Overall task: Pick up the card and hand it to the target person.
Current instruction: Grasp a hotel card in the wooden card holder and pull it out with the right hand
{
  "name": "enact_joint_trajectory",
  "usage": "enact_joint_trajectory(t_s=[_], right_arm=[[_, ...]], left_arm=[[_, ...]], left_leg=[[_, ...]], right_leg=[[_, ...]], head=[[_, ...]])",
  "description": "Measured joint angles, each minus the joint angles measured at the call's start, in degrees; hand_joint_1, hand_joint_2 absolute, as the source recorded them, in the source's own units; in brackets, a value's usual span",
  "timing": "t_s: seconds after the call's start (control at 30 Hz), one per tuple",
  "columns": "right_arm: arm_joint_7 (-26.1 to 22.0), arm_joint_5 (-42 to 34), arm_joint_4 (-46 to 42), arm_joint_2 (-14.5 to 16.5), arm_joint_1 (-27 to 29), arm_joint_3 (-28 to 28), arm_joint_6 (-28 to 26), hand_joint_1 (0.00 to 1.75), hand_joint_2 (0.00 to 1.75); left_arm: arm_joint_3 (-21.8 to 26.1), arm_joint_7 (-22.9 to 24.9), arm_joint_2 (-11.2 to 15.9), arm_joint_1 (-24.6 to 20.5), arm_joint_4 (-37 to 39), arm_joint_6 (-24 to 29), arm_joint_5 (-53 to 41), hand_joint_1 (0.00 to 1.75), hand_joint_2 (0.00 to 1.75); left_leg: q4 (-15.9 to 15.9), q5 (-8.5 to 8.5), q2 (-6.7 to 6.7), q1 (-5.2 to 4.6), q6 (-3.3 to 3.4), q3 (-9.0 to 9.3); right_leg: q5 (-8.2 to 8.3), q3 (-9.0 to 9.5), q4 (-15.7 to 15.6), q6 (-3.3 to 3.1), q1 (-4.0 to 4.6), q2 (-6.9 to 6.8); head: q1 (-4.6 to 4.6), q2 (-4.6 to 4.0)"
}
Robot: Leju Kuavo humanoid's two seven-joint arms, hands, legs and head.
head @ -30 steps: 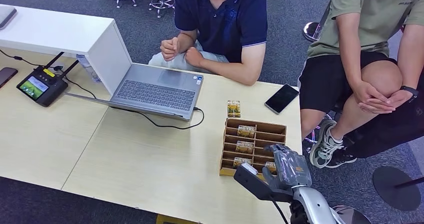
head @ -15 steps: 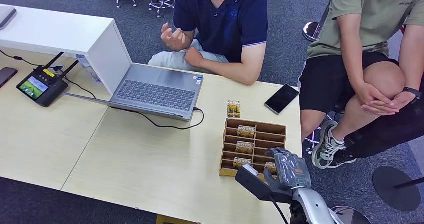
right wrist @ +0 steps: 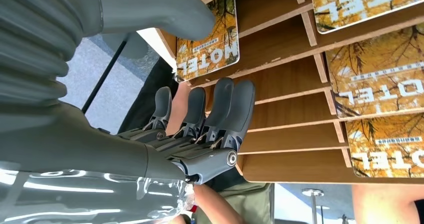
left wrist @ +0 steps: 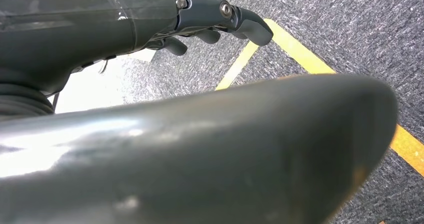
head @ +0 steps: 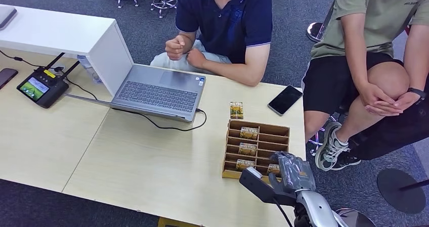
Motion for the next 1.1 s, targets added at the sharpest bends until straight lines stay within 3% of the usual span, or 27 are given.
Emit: enact_joint_trajectory(t_s=[1.1], right_arm=[[0.0, 0.1, 0.0, 0.0, -0.1, 0.0, 0.6, 1.13, 1.75]], left_arm=[[0.0, 0.0, 0.0, 0.0, 0.0, 0.0, 0.0, 0.0, 0.0]], left_leg=[[0.0, 0.0, 0.0, 0.0, 0.0, 0.0]], right_leg=[[0.0, 0.0, 0.0, 0.0, 0.0, 0.0]], head=[[-0.02, 0.0]])
